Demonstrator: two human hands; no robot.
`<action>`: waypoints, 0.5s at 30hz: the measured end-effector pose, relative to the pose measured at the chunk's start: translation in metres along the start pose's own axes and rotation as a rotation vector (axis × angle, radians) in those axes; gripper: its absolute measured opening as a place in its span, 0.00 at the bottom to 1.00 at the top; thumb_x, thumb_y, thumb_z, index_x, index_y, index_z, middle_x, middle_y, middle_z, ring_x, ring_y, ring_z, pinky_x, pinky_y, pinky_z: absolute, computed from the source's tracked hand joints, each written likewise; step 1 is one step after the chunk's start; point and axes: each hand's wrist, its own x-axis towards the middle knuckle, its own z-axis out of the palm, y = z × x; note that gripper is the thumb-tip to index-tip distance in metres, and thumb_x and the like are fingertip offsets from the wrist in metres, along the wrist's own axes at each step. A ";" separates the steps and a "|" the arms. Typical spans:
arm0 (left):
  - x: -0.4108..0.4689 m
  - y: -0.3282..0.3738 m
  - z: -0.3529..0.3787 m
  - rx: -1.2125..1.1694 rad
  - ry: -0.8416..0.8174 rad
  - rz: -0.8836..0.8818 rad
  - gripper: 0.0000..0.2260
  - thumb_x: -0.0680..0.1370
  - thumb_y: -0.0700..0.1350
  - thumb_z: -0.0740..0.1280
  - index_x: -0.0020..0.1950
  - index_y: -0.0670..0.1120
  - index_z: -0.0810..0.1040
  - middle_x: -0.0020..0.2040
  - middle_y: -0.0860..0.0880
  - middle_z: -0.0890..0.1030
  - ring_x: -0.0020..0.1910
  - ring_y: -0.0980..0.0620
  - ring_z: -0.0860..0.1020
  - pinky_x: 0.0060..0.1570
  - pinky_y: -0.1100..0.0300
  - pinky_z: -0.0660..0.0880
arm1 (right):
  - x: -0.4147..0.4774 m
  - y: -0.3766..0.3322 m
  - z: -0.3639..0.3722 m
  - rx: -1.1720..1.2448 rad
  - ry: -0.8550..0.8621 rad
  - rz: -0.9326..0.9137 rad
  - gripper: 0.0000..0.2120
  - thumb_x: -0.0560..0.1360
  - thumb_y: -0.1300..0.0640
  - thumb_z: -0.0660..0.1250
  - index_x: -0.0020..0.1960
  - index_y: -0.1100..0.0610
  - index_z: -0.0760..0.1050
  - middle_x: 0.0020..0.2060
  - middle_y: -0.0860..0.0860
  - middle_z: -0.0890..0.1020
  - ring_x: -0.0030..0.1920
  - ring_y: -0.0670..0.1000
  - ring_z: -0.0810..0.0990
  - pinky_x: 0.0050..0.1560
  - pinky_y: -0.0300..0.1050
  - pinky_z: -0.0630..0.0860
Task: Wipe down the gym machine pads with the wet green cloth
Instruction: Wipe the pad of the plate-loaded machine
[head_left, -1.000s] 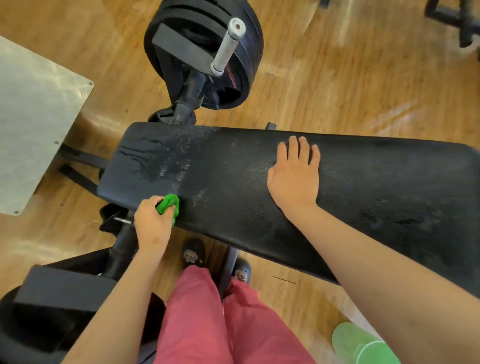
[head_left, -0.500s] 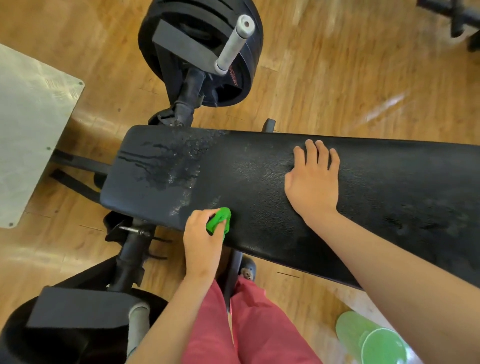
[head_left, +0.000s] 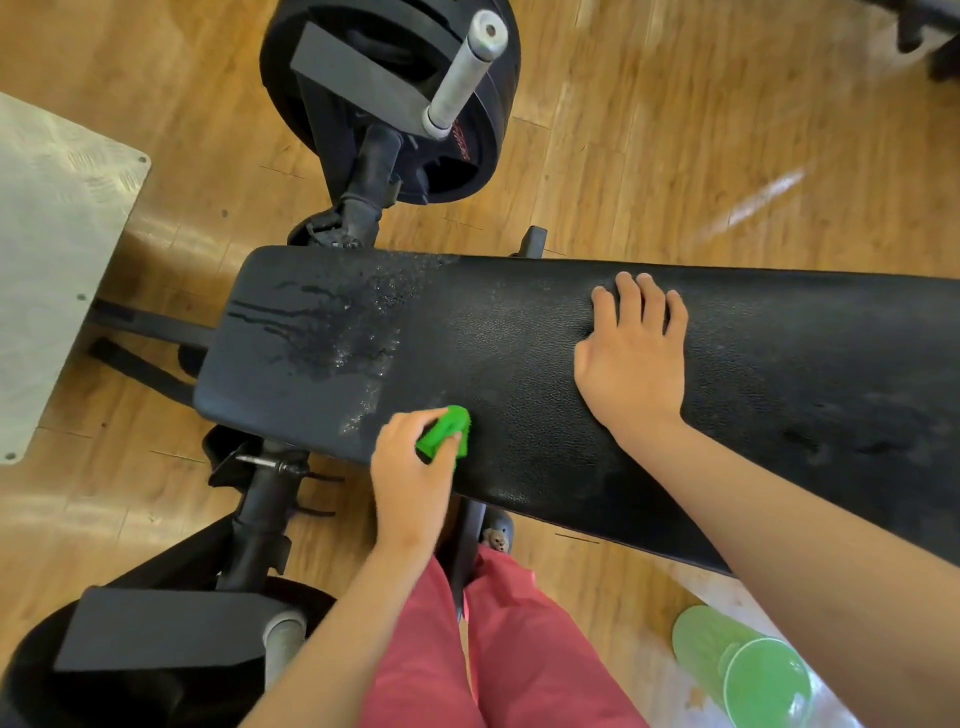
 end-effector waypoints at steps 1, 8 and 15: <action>-0.005 0.003 0.004 -0.012 -0.012 0.010 0.11 0.72 0.38 0.72 0.53 0.48 0.81 0.49 0.55 0.79 0.51 0.54 0.76 0.54 0.59 0.72 | 0.000 0.000 0.000 -0.001 0.000 0.000 0.23 0.74 0.55 0.59 0.67 0.63 0.71 0.68 0.63 0.71 0.72 0.64 0.65 0.71 0.65 0.59; 0.026 -0.009 0.001 0.097 0.062 0.042 0.11 0.73 0.35 0.70 0.55 0.44 0.79 0.50 0.50 0.78 0.52 0.48 0.75 0.55 0.52 0.72 | 0.000 0.000 0.001 0.002 0.007 -0.002 0.24 0.74 0.54 0.57 0.67 0.63 0.71 0.68 0.63 0.71 0.71 0.64 0.65 0.72 0.64 0.60; 0.054 -0.022 -0.015 0.077 0.090 -0.054 0.12 0.74 0.41 0.72 0.58 0.45 0.78 0.51 0.51 0.78 0.51 0.52 0.76 0.53 0.61 0.73 | 0.000 0.000 0.002 0.012 0.011 -0.003 0.24 0.74 0.54 0.58 0.67 0.63 0.71 0.68 0.64 0.71 0.72 0.64 0.65 0.72 0.64 0.59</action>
